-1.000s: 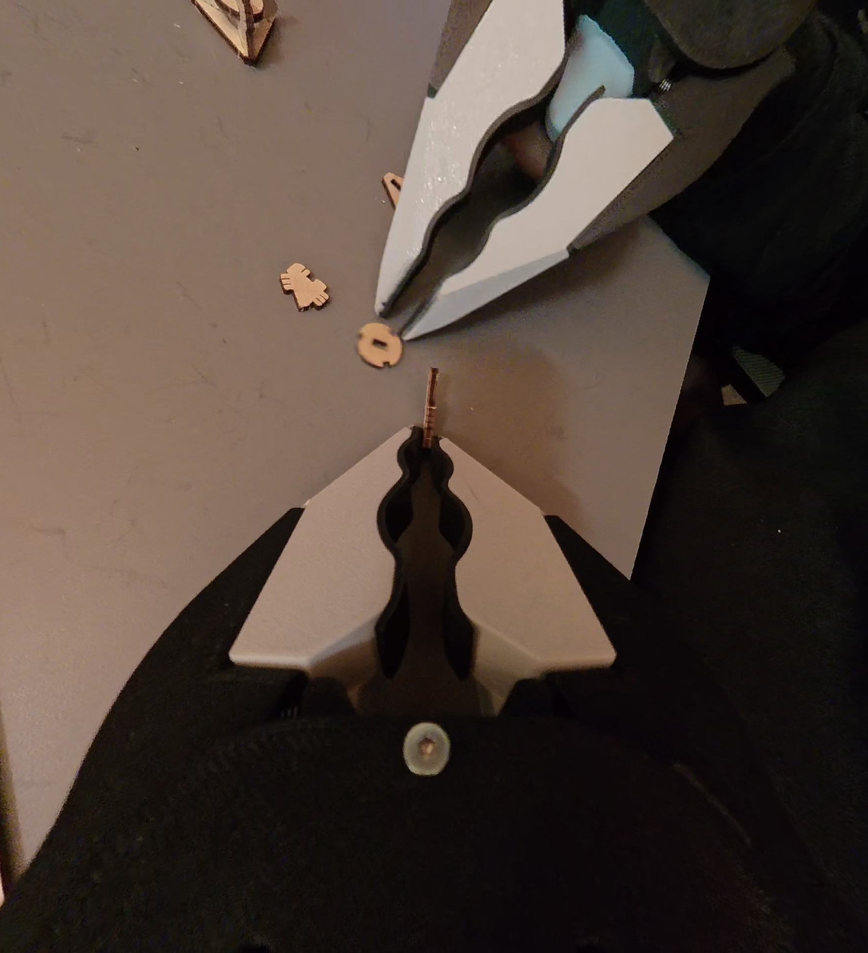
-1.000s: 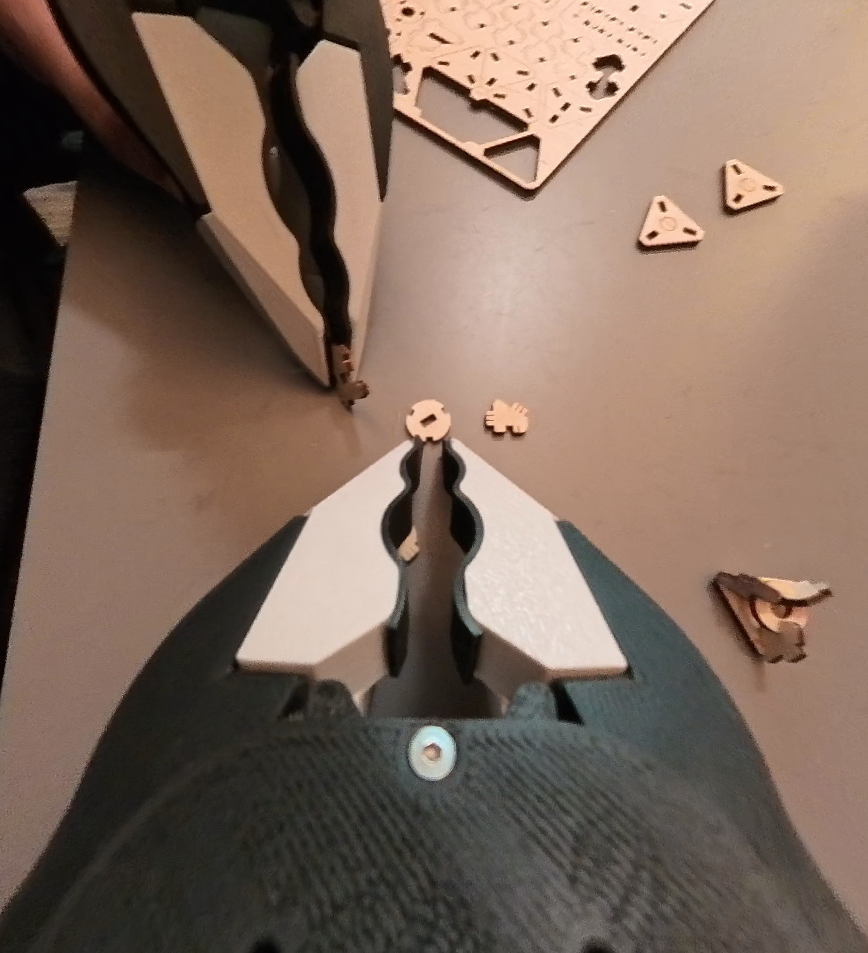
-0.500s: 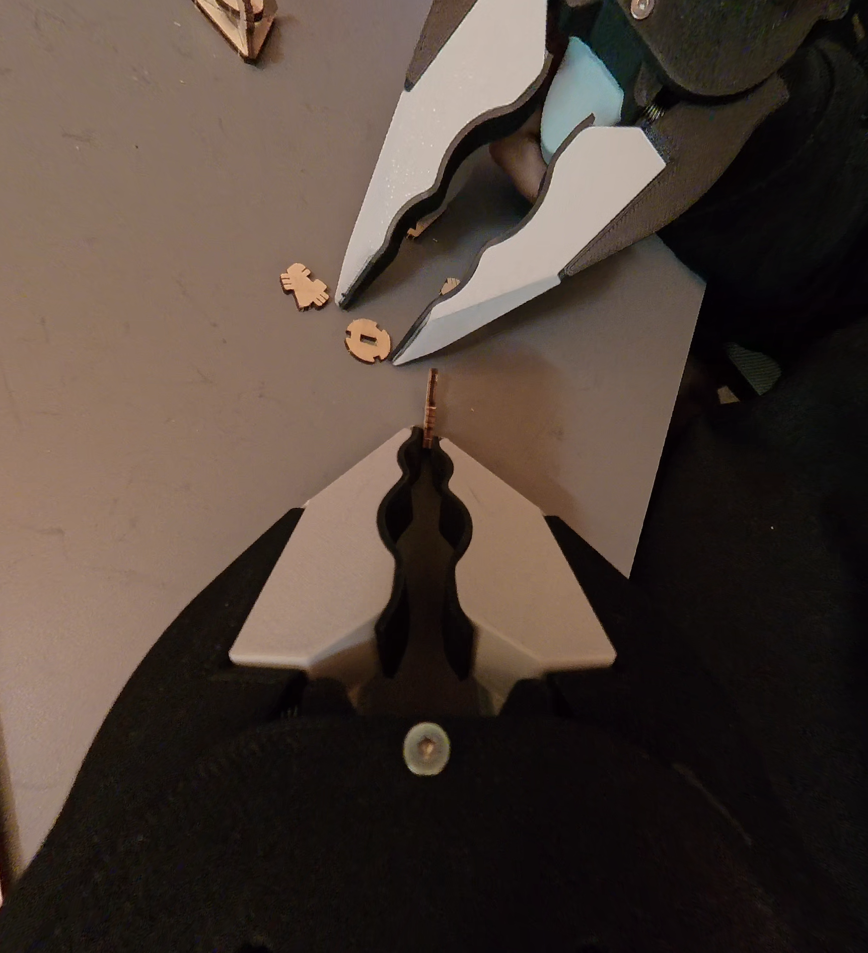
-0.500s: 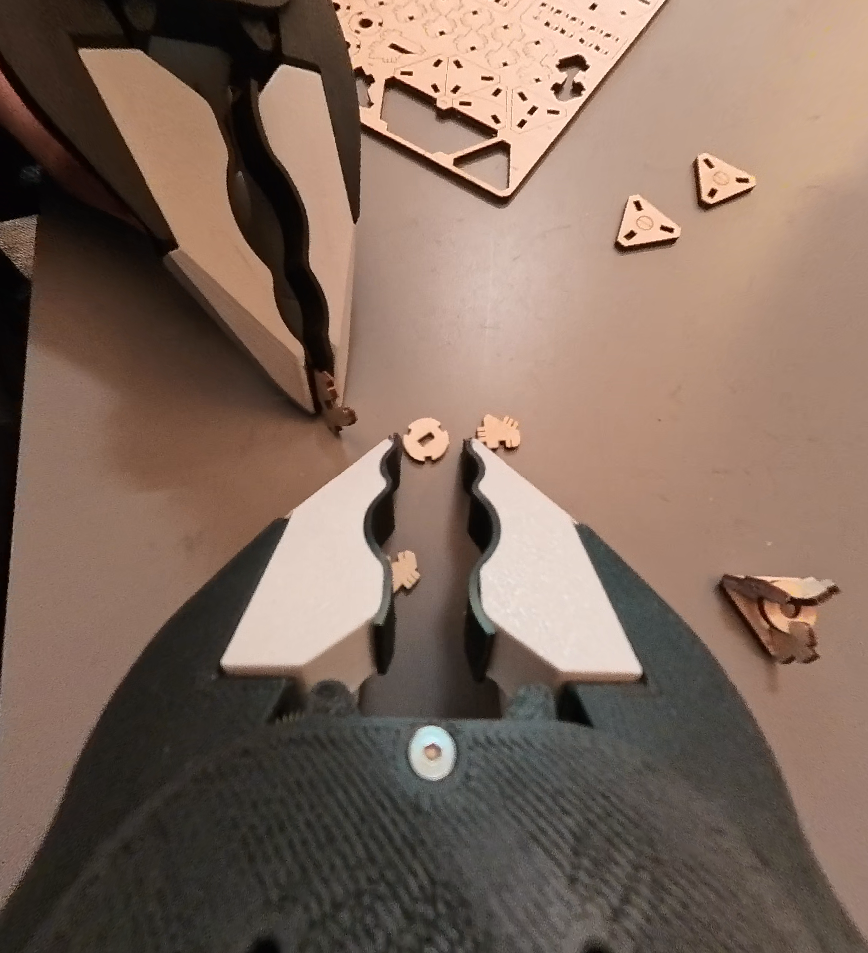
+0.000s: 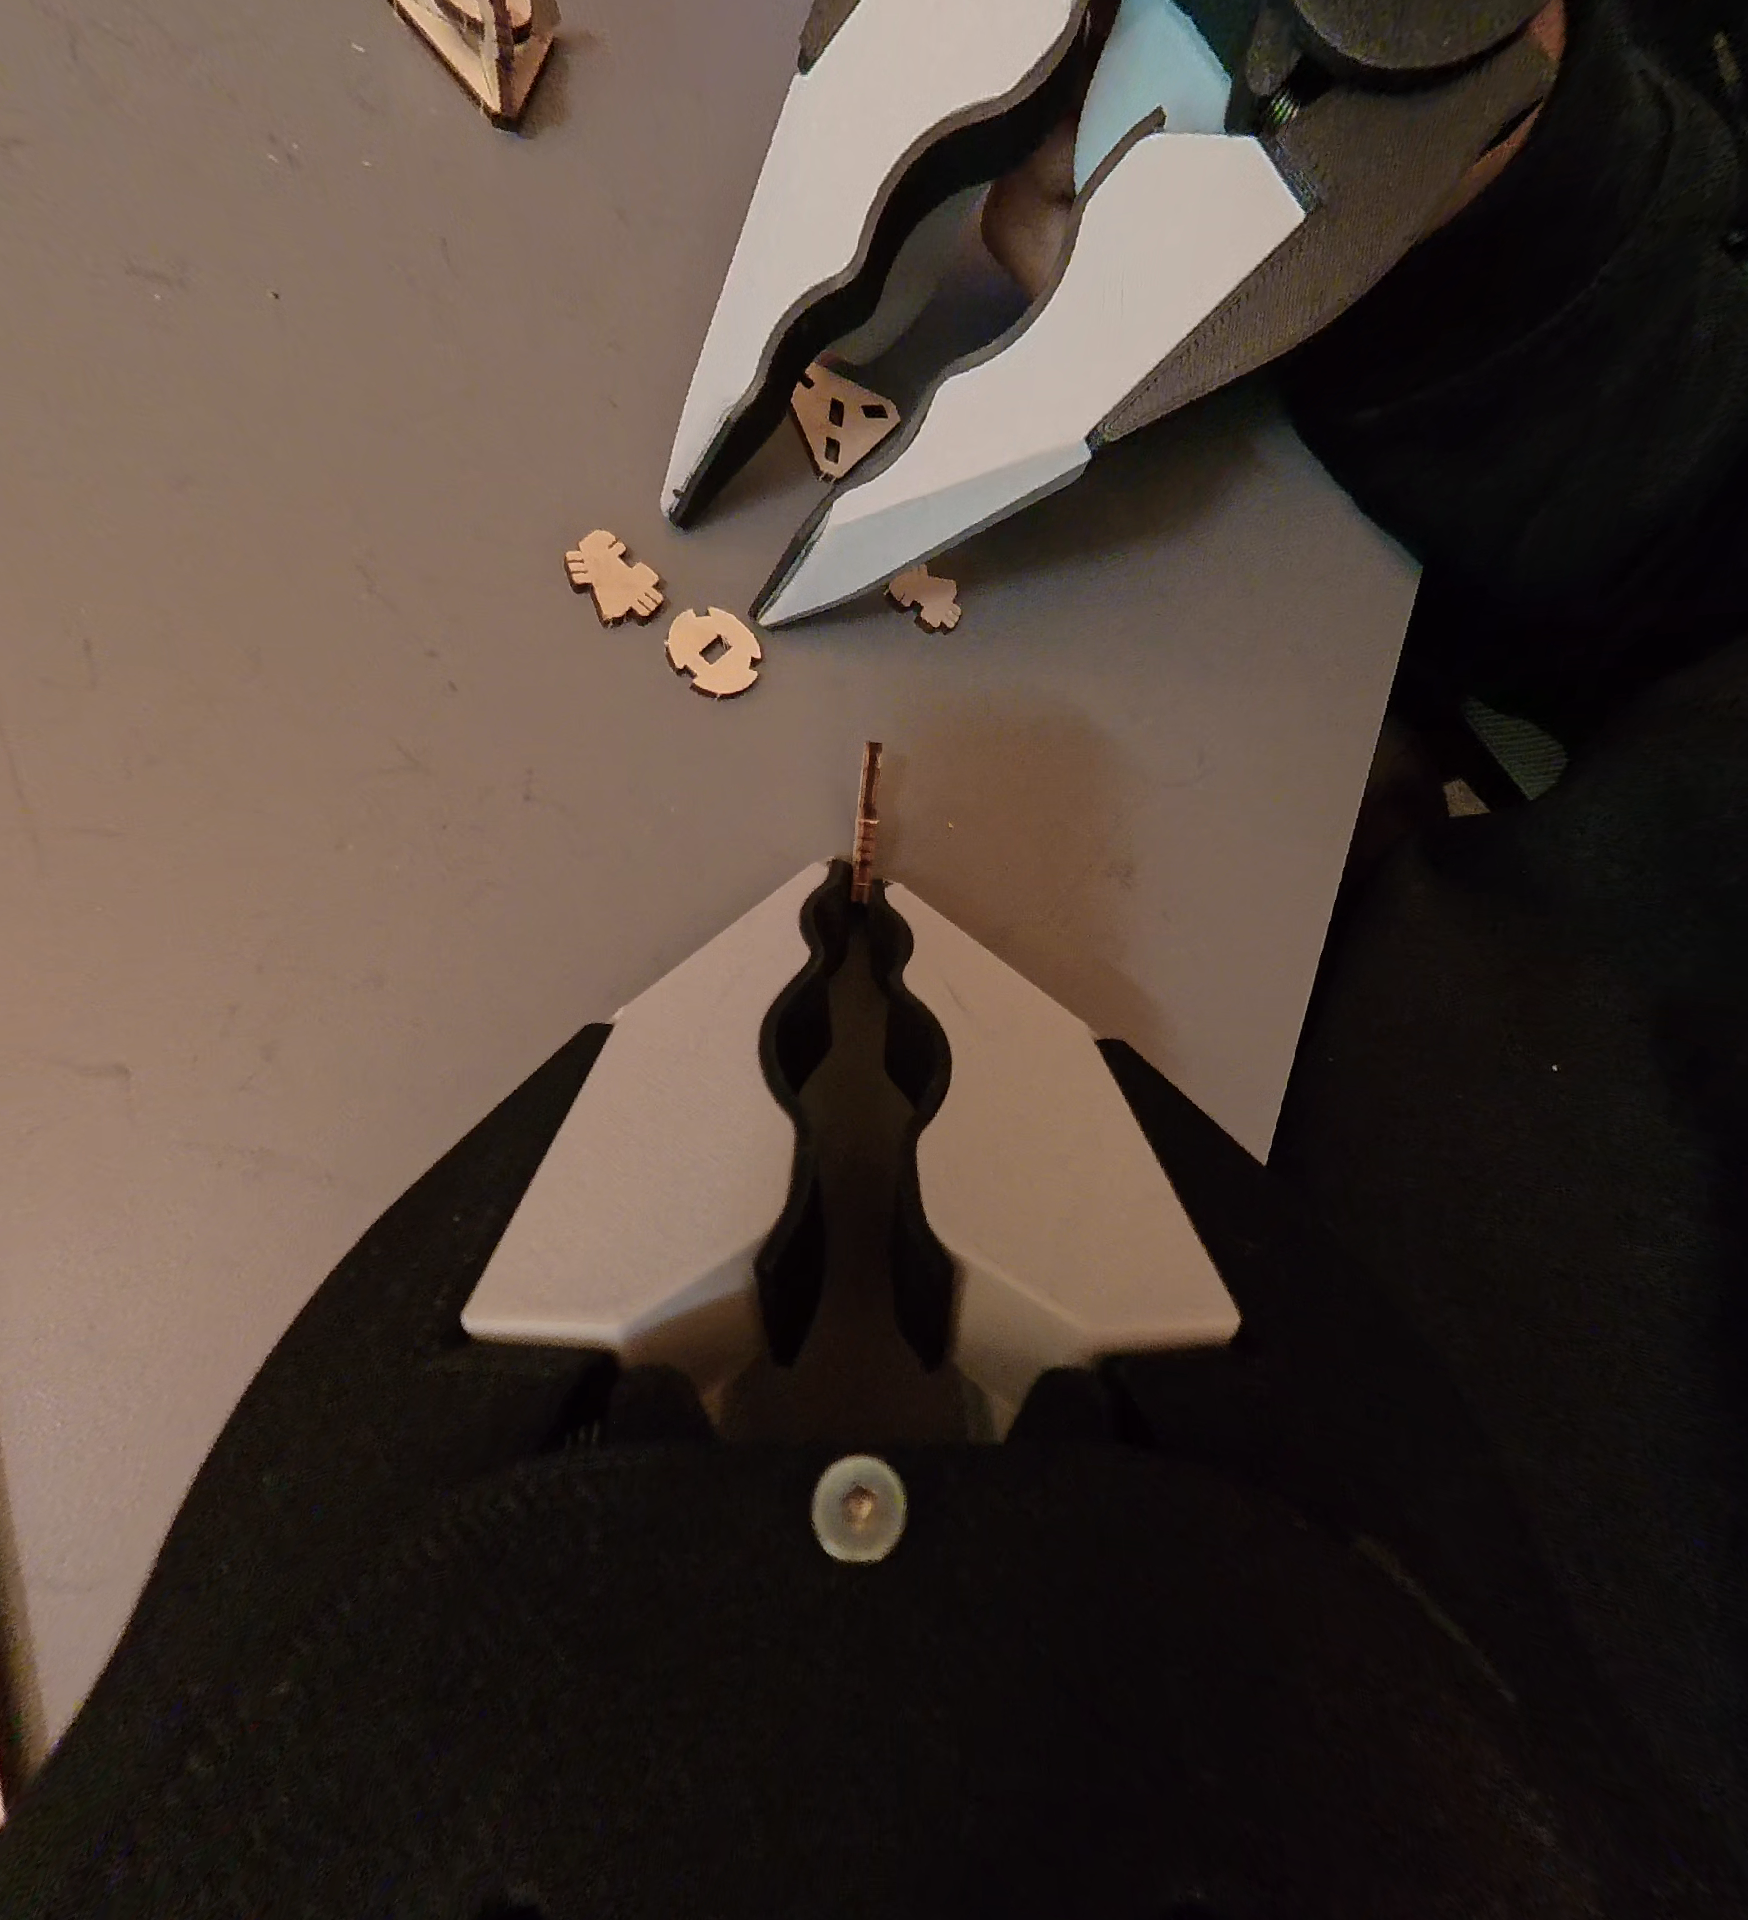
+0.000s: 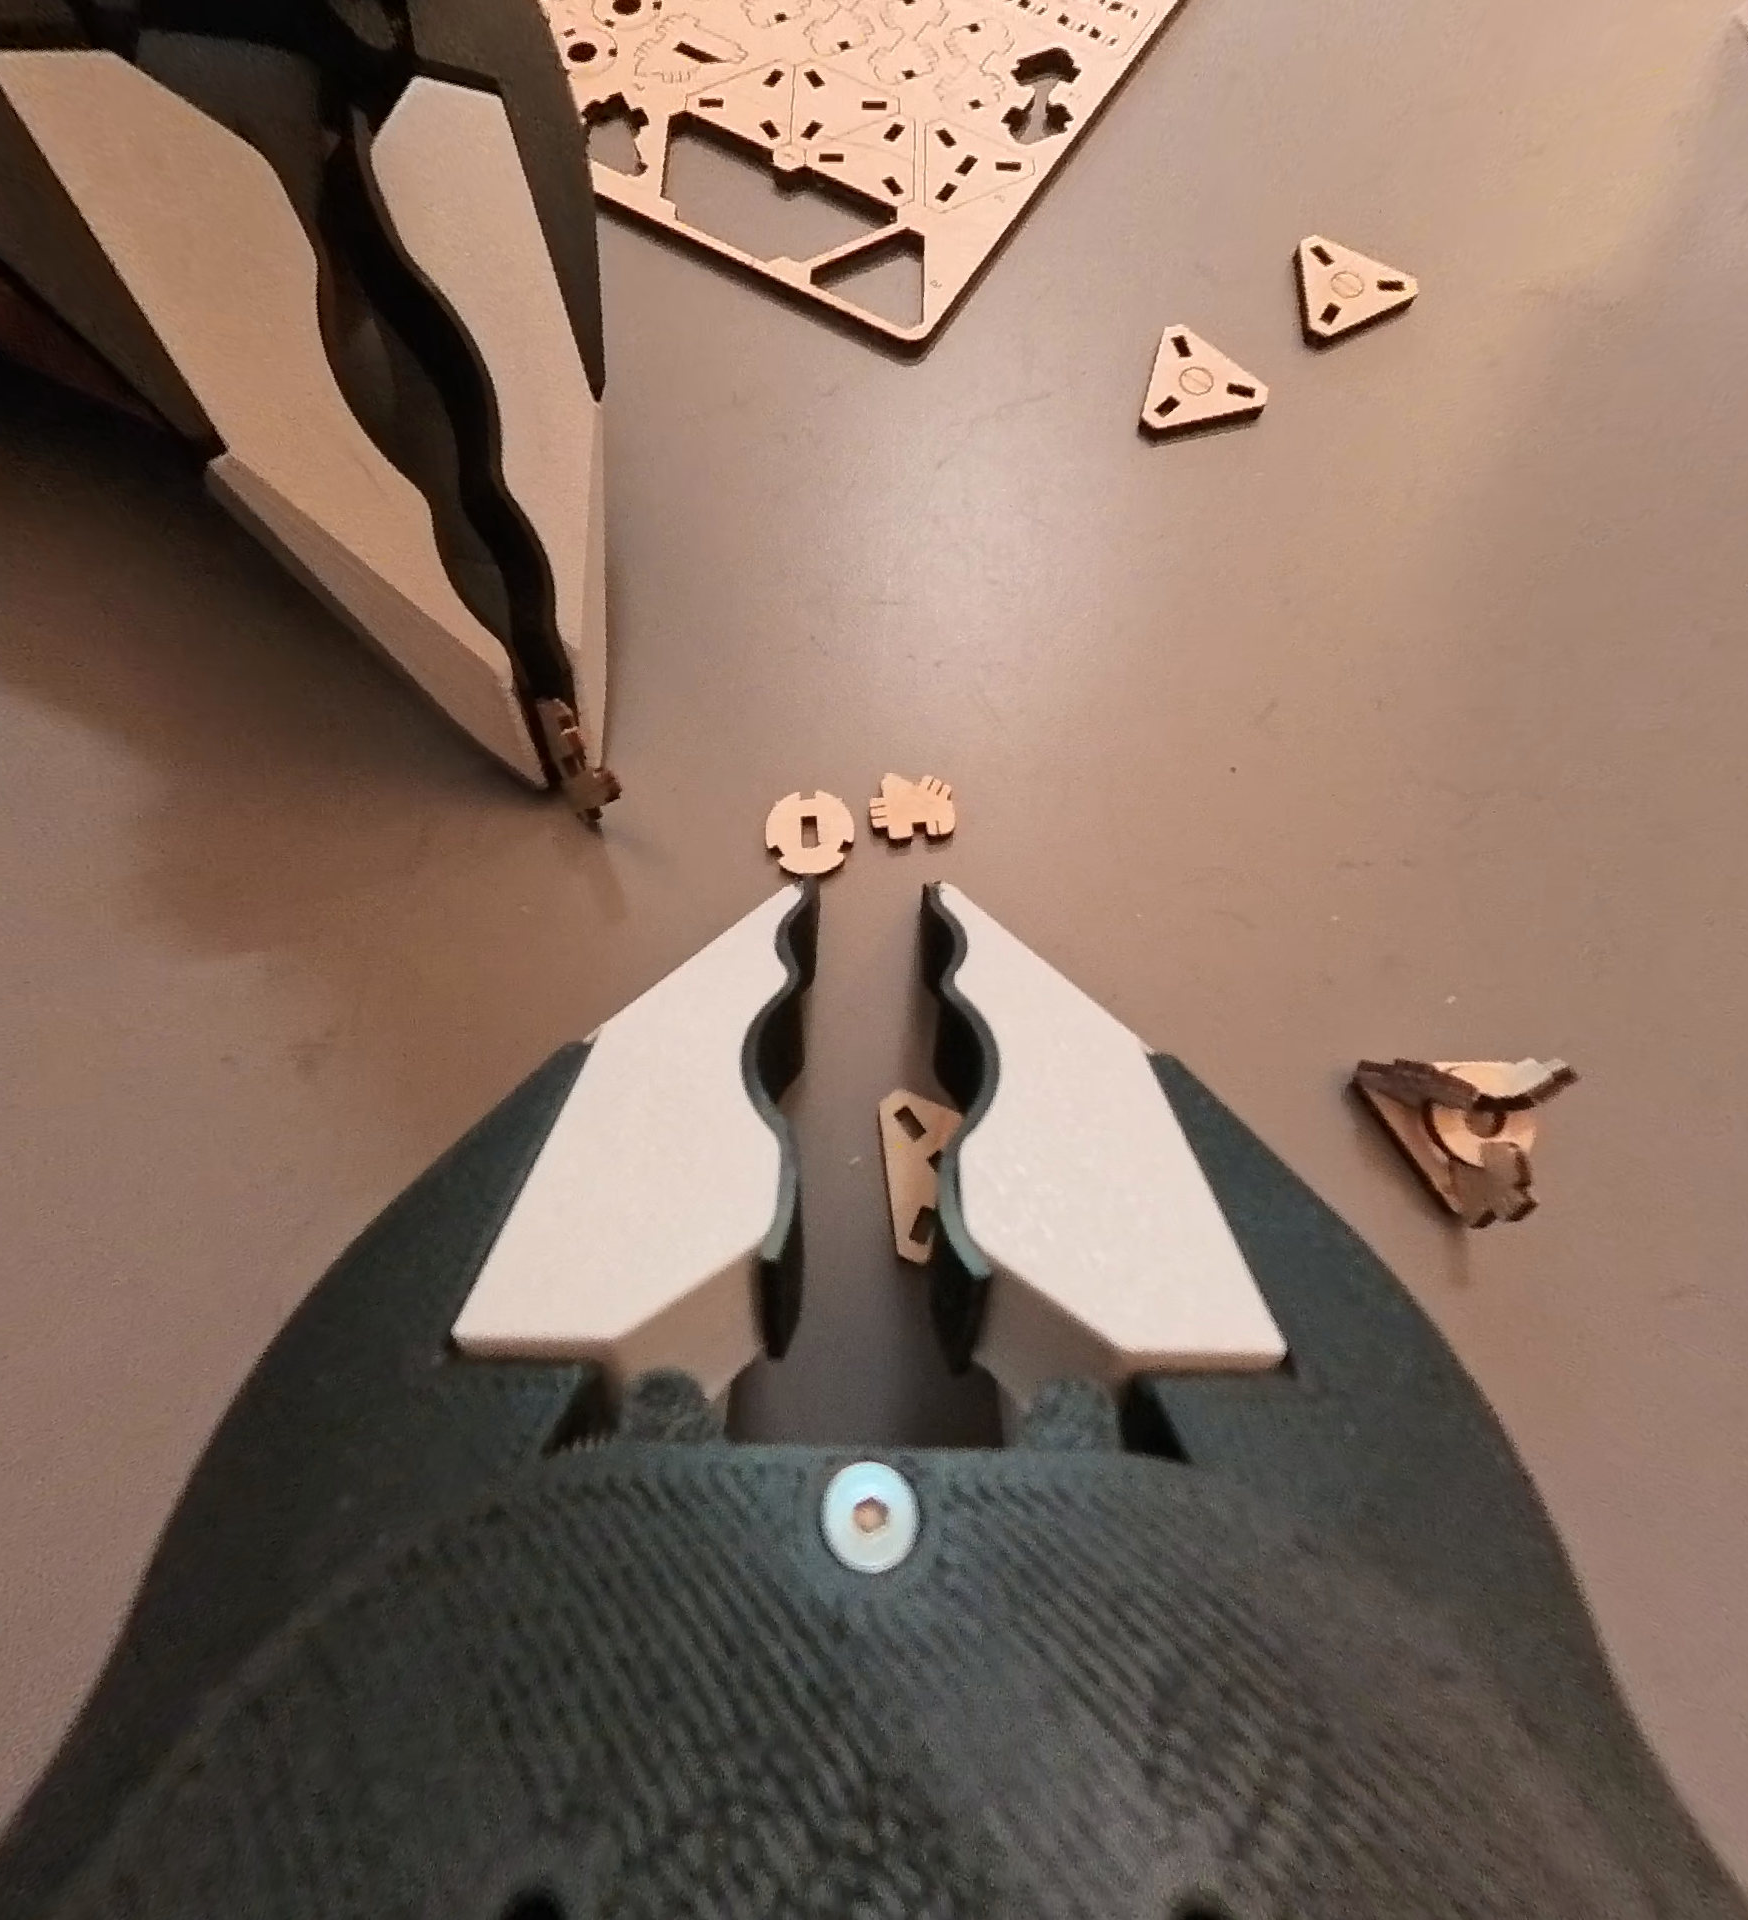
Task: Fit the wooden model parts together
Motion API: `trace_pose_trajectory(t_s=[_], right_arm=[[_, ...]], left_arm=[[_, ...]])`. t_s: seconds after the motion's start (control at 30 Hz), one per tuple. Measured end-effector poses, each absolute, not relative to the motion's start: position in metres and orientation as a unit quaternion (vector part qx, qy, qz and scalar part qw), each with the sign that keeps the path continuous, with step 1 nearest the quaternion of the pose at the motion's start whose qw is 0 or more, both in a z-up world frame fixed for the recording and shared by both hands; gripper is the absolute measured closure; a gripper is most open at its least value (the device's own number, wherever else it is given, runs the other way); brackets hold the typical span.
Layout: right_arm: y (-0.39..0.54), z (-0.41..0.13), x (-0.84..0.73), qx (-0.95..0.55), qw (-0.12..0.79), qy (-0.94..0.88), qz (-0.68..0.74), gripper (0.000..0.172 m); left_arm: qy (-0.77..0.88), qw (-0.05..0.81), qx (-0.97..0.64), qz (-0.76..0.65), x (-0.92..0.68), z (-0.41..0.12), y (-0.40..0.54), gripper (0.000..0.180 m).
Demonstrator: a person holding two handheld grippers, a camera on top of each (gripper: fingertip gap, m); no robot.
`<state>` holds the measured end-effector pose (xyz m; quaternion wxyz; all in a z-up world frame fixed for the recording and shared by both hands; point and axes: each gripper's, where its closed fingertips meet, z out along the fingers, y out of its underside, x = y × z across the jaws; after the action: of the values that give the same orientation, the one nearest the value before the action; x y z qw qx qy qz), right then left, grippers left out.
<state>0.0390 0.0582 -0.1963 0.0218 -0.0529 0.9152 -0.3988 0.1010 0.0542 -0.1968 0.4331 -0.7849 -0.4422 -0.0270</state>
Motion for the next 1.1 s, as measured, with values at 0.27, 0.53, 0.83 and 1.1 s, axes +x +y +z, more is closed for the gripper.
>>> trace_pose_trajectory(t_s=[0.27,0.53,0.83,1.1], right_arm=[[0.052,-0.177,0.027,-0.026,-0.001,0.895,-0.445,0.162],[0.049,-0.160,0.023,0.034,0.064,0.867,-0.493,0.129],[0.049,-0.176,0.031,-0.011,0.012,0.890,-0.456,0.116],[0.048,-0.195,0.049,-0.041,0.004,0.911,-0.410,0.133]], left_arm=[[-0.436,0.422,-0.795,0.004,0.098,-0.197,0.052,0.179],[-0.439,0.414,-0.797,0.030,0.092,-0.198,0.048,0.179],[-0.448,0.417,-0.790,0.026,0.091,-0.198,0.046,0.179],[-0.451,0.419,-0.788,0.021,0.091,-0.198,0.046,0.179]])
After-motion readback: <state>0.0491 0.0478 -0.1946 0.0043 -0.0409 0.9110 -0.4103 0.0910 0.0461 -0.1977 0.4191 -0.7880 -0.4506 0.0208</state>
